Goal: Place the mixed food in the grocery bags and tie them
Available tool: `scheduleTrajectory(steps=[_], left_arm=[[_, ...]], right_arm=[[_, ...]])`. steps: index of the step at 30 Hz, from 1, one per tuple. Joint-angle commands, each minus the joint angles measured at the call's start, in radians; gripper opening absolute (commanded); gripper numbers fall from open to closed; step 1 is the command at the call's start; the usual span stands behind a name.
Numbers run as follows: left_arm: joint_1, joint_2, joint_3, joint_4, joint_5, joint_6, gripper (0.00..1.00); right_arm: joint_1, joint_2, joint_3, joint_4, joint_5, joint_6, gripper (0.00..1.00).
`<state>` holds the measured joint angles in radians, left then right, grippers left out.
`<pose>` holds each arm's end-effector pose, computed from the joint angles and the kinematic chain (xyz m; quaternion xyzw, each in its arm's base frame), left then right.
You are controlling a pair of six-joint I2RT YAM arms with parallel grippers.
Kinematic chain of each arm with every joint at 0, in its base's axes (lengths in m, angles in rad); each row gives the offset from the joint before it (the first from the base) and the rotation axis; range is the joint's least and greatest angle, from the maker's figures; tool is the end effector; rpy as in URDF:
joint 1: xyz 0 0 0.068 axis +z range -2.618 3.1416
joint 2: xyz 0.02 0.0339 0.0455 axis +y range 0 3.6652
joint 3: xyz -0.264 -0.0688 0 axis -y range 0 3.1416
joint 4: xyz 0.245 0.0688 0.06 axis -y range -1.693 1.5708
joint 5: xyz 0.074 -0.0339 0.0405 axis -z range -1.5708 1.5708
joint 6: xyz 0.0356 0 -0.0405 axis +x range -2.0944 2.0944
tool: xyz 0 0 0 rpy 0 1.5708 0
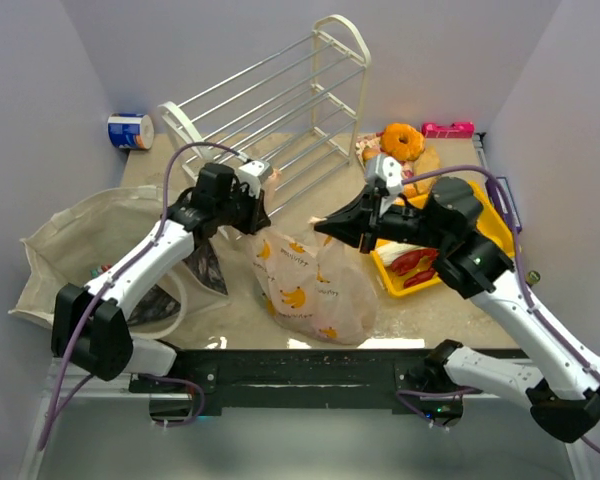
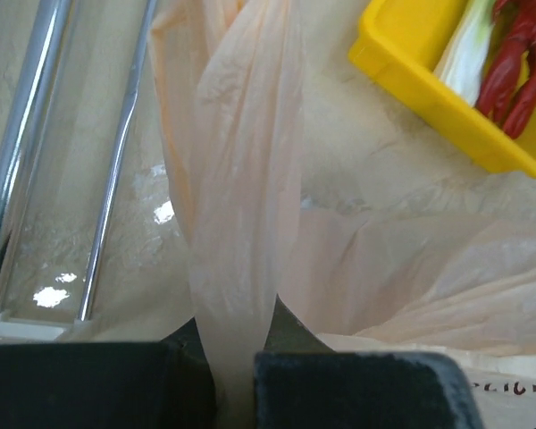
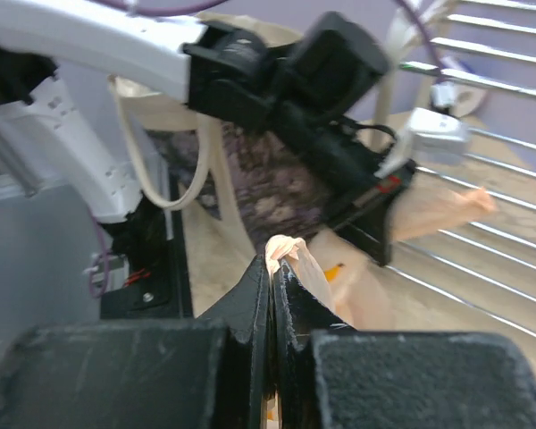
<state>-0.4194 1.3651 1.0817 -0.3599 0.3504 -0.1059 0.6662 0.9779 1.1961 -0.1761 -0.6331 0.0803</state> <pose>0.2727 -0.1350 0.2966 0.2145 0.8577 -0.2649 0.3849 0.1452 0.1410 0.4484 -0.4051 0.5648 0.4507 0.5602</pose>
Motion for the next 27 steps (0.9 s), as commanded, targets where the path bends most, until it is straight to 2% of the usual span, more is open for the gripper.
scheduleTrajectory(steps=[1, 3, 7, 9, 10, 11, 13, 14, 15, 20, 27], left_arm=[[-0.021, 0.051, 0.037, -0.051, -0.044, 0.066, 0.00], [-0.031, 0.054, 0.027, -0.022, -0.019, 0.055, 0.00], [-0.038, 0.010, -0.015, 0.036, 0.074, 0.064, 0.00], [-0.038, -0.018, -0.032, 0.059, 0.105, 0.078, 0.00], [-0.038, -0.050, -0.054, 0.085, 0.140, 0.089, 0.00], [-0.038, -0.064, -0.066, 0.099, 0.154, 0.094, 0.00], [-0.036, -0.096, -0.086, 0.114, 0.176, 0.100, 0.00], [-0.038, -0.103, -0.091, 0.116, 0.177, 0.100, 0.00], [-0.038, -0.106, -0.094, 0.116, 0.183, 0.112, 0.00], [-0.038, -0.115, -0.095, 0.104, 0.197, 0.140, 0.00], [-0.038, -0.146, -0.112, 0.119, 0.213, 0.146, 0.00]], right_arm=[[0.085, 0.036, 0.014, 0.090, -0.073, -0.007, 0.00], [0.154, 0.080, 0.019, 0.073, -0.038, -0.025, 0.00], [0.181, 0.137, 0.017, 0.138, -0.017, 0.028, 0.00], [0.180, 0.148, 0.026, 0.156, 0.001, 0.042, 0.20], [0.181, 0.151, 0.052, 0.142, 0.015, 0.029, 0.37], [0.181, 0.148, 0.068, 0.126, 0.022, 0.010, 0.59], [0.179, 0.127, 0.101, 0.067, 0.070, -0.036, 0.76], [0.177, 0.116, 0.108, 0.050, 0.085, -0.054, 0.91], [0.174, 0.107, 0.117, 0.012, 0.105, -0.074, 0.98], [0.112, 0.033, 0.161, -0.124, 0.184, -0.154, 0.99], [0.061, -0.091, 0.048, -0.148, 0.211, -0.139, 0.99]])
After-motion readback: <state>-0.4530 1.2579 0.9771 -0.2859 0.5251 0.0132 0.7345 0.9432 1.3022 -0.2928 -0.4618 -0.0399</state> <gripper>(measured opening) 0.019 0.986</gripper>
